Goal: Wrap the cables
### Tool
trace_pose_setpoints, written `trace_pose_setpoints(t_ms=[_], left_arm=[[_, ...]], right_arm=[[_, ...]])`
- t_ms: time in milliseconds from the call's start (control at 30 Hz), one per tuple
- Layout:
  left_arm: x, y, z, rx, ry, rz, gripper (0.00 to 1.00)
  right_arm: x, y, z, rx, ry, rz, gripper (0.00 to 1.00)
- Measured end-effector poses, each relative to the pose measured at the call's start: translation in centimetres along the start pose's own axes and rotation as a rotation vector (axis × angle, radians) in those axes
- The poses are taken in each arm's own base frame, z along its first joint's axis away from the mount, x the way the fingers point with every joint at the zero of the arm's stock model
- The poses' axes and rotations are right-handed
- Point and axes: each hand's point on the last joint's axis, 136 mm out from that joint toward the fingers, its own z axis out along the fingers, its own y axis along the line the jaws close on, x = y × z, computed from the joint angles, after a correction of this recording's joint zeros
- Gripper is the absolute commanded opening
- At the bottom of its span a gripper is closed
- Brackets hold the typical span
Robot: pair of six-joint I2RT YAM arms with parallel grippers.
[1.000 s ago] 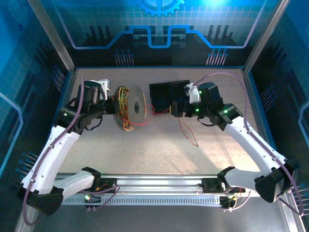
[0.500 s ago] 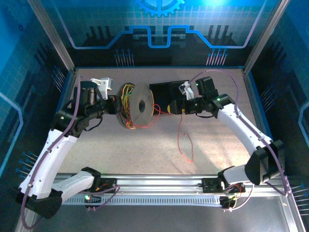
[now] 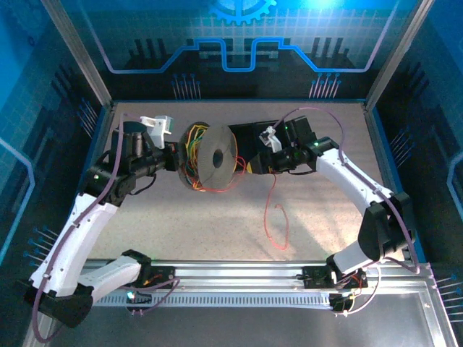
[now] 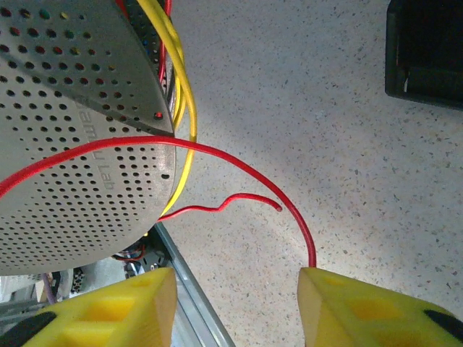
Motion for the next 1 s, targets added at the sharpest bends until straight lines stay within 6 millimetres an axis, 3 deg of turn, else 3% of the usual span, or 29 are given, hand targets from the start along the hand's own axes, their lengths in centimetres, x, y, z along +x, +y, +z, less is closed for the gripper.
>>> trace_pose_setpoints(t_ms=[267, 600, 833, 1000], left_arm=[[0.0, -0.1, 0.1, 0.003, -0.003, 0.005, 0.0], [-0.1, -0.1, 0.0, 0.004, -0.005, 0.014, 0.0], [-0.1, -0.1, 0.0, 0.006, -0.007, 0.014, 0.0], [-0.3, -0.2, 0.0, 0.007, -0.012, 0.016, 0.0]], right_arm=[[0.6, -0.9, 0.7, 0.007, 0.024, 0.018, 0.54], [1.8, -1.7, 0.9, 0.037, 0.057, 0.024, 0.46], [2.4, -1.9, 1.0, 0.04, 0.076, 0.026, 0.51], [2.8, -1.8, 1.1, 0.04, 0.09, 0.019, 0.45]])
